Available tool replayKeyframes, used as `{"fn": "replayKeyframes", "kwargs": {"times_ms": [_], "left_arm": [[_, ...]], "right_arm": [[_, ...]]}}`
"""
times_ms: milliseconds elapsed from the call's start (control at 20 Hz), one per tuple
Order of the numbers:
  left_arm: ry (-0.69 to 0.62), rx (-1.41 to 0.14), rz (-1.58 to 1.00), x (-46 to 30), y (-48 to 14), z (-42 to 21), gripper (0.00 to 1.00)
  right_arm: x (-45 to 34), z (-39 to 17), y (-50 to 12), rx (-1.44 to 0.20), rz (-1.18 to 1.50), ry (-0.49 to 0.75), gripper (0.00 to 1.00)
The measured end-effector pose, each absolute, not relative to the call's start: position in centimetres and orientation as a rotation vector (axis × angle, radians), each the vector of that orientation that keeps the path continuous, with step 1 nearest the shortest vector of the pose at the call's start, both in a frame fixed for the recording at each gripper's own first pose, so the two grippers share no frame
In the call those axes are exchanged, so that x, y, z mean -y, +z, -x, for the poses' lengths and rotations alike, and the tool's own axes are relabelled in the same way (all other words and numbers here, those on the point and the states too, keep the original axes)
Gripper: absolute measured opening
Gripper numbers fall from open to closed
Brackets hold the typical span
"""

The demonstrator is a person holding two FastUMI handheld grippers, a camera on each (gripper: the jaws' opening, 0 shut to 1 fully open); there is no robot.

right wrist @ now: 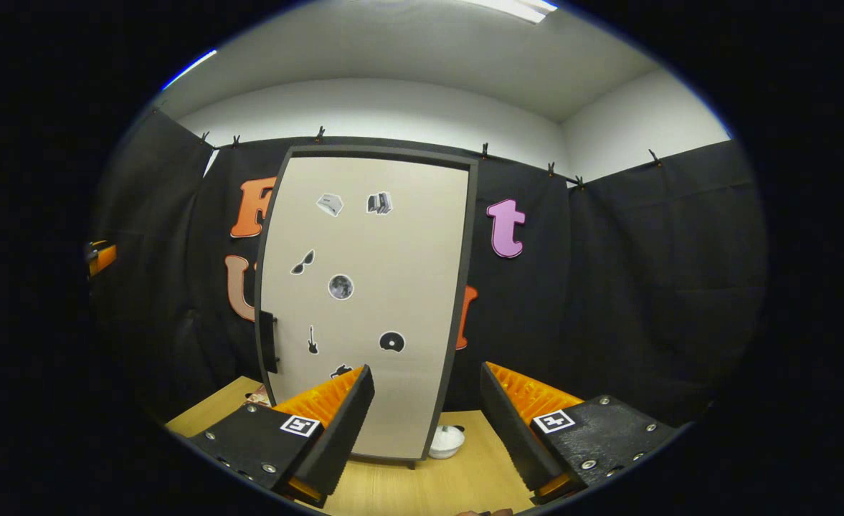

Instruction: Open the cabinet door with the right hand, grasp the bottle in the cabinet with the left hand and place it on the coaster, then close the cabinet door with the right hand.

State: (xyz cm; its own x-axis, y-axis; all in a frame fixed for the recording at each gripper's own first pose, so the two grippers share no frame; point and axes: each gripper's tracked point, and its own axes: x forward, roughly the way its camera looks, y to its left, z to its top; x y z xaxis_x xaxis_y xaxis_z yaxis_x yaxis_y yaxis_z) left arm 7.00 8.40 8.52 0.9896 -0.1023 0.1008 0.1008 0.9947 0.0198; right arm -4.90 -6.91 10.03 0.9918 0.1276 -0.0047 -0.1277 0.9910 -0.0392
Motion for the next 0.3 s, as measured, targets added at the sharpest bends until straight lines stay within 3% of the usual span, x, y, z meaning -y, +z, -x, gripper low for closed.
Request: {"fn": "replayKeyframes", "kwargs": {"times_ms": [300], "left_arm": [[-0.106,0.095,-0.001,-7.3,9.0,-5.9,0.97]], "right_arm": [[10.9,7.2,13.0,0.060,0.034,0.080,0.92]]}}
